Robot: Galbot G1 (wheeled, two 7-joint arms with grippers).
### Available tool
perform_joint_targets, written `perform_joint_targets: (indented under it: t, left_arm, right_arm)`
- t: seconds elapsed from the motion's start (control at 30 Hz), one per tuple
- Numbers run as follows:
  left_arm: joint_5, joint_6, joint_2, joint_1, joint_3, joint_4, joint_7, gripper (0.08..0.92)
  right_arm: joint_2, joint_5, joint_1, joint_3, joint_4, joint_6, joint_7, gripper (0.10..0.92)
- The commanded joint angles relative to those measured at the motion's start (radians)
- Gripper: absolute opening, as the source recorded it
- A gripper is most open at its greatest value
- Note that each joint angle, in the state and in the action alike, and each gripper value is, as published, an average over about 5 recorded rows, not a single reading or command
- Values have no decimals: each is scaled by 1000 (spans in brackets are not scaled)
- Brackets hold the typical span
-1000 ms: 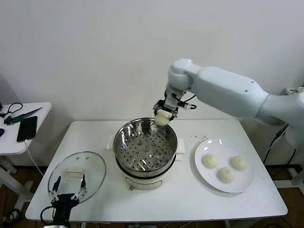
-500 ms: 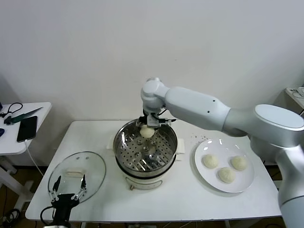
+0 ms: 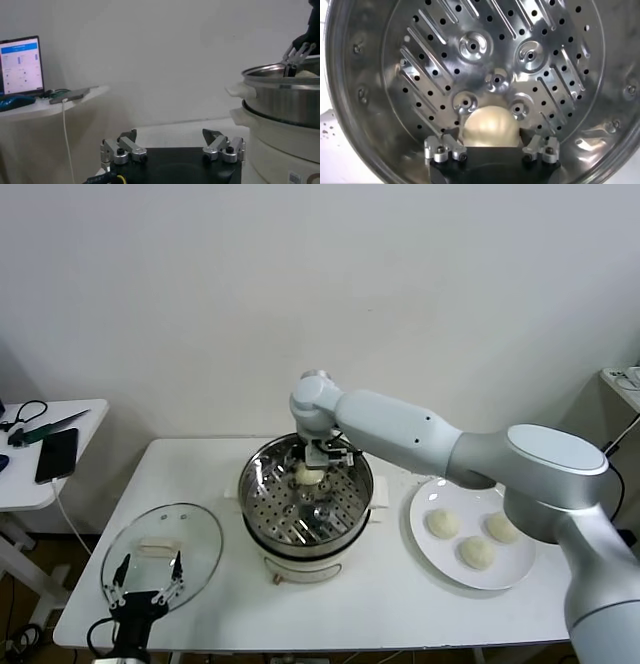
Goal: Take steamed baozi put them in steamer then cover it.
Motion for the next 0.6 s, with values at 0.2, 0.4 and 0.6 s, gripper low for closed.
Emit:
perform_joint_targets:
  t: [0.2, 0.4, 0.6]
  left_arm:
    - [0, -2, 0, 6, 1, 4, -1, 823]
    - [0, -5, 1, 9, 4, 8, -1, 823]
    - [2, -2, 0, 15, 12, -1, 0, 823]
  right_arm:
    - [-73, 127, 77, 20, 79, -4, -15, 823]
    - [-190, 239, 142, 16, 139, -38, -30, 823]
    - [-405, 617, 355, -208, 230, -263, 94, 823]
